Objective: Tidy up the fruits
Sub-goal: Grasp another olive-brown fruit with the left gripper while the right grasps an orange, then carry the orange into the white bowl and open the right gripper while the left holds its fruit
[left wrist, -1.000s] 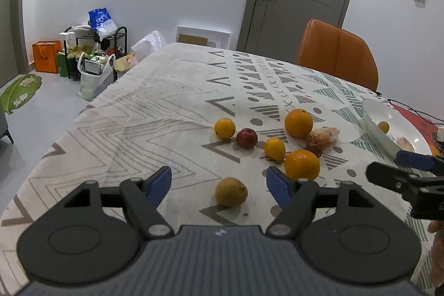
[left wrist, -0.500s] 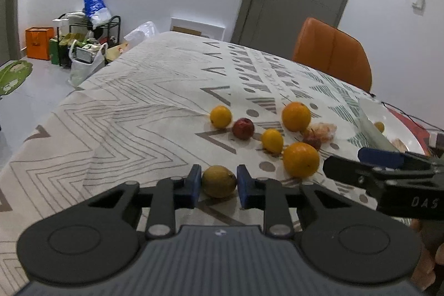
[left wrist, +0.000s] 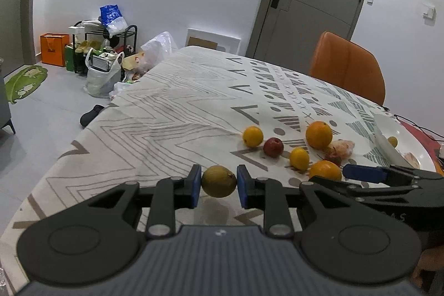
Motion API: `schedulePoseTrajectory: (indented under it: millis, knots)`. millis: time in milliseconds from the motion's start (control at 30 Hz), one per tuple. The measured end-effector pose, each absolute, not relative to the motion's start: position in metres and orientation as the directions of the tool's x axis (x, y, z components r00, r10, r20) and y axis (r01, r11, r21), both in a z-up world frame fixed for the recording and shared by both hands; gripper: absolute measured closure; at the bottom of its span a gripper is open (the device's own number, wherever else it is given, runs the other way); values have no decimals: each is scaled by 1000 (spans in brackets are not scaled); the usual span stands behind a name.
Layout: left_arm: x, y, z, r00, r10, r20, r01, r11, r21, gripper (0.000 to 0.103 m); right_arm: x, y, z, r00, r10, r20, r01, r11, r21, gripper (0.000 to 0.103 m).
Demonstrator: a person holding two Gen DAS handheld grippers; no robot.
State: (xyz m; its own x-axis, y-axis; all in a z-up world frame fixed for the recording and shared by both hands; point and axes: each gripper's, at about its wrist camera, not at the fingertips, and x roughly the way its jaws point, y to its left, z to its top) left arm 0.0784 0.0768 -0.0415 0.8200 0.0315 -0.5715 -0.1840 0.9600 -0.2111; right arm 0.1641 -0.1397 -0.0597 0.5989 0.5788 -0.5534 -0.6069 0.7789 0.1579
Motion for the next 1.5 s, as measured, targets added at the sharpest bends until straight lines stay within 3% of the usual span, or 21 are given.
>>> schedulePoseTrajectory:
  millis: [67,100,133,167,767,1500]
  knots:
    - [78,78,-41,820,34,-571,-186,960,-210,77,165,-139,-61,594,583,-554,-609,776,165,27]
    - [78,78,-40,821,36,-570,-187,960,-208,77,165,-139,-62,587,585,-560,-610,774,170,38]
    - [78,78,-40,821,37,-569,-187,960,-207,77,166,-139,-63,576,585,-571,-610,772,175,61]
    - [77,78,-39,822,38,-568,-187,961,-206,77,167,-139,-64,574,580,-578,-606,776,177,68]
    - [90,57,-32,839,7,-544,-135,971,-195,77,167,-191,-33,680,543,-493,-542,825,162,68]
    - [124,8,-21,853,-76,-517,-30,981,-193,77,184,-267,-24,774,430,-465,-408,900,154,68]
